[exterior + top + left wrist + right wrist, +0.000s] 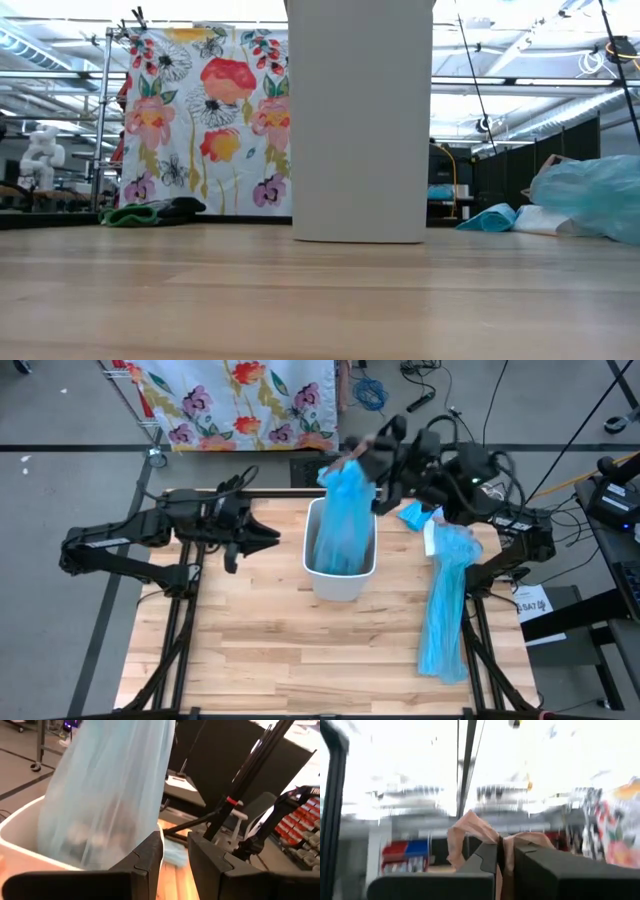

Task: Place trash/remove bag and relplace
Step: Remove the trash bag from the trash bin

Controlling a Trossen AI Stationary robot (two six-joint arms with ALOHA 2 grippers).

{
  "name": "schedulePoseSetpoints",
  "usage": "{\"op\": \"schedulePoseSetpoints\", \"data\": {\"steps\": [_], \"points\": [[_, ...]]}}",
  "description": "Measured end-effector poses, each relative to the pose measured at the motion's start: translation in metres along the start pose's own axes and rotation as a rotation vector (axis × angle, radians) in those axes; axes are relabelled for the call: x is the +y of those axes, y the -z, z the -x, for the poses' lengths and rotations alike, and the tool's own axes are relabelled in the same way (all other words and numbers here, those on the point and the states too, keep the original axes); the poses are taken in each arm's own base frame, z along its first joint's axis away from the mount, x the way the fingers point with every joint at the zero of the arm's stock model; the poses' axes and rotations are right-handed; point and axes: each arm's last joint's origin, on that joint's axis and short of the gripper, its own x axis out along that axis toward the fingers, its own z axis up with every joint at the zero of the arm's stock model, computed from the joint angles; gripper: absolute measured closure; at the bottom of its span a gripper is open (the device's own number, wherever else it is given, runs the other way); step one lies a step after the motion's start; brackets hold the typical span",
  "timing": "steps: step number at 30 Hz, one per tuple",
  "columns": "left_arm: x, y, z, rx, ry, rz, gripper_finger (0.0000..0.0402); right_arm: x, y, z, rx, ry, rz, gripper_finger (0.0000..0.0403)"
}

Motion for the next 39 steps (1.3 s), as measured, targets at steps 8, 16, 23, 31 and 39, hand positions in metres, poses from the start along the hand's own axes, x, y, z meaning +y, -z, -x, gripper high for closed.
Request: {"op": "schedulePoseSetpoints", "data": {"steps": [8,16,23,31,39], "points": [[0.001,0.006,0.007,0.069,-0.026,-0.024,0.0304,-0.013,-0.026,-0.002,-0.171,0.082,0.034,0.0403],[0.005,0.017,0.008,0.17,-0.078,-0.024,0.0304,-0.01,-0.074,-0.008,-0.306,0.091,0.127,0.0403],[0.007,0.017,0.009,0.171,-0.127,-0.03,0.0304,-0.007,-0.124,0.003,-0.454,0.108,0.195,0.0403],[0.015,0.014,0.01,0.149,-0.187,-0.022,0.0304,-0.008,-0.171,0.032,-0.645,0.079,0.296,0.0403],[0.021,0.011,0.009,0.121,-0.221,0.006,0.0304,-0.03,-0.163,0.034,-0.356,0.209,0.368,0.0403]]}}
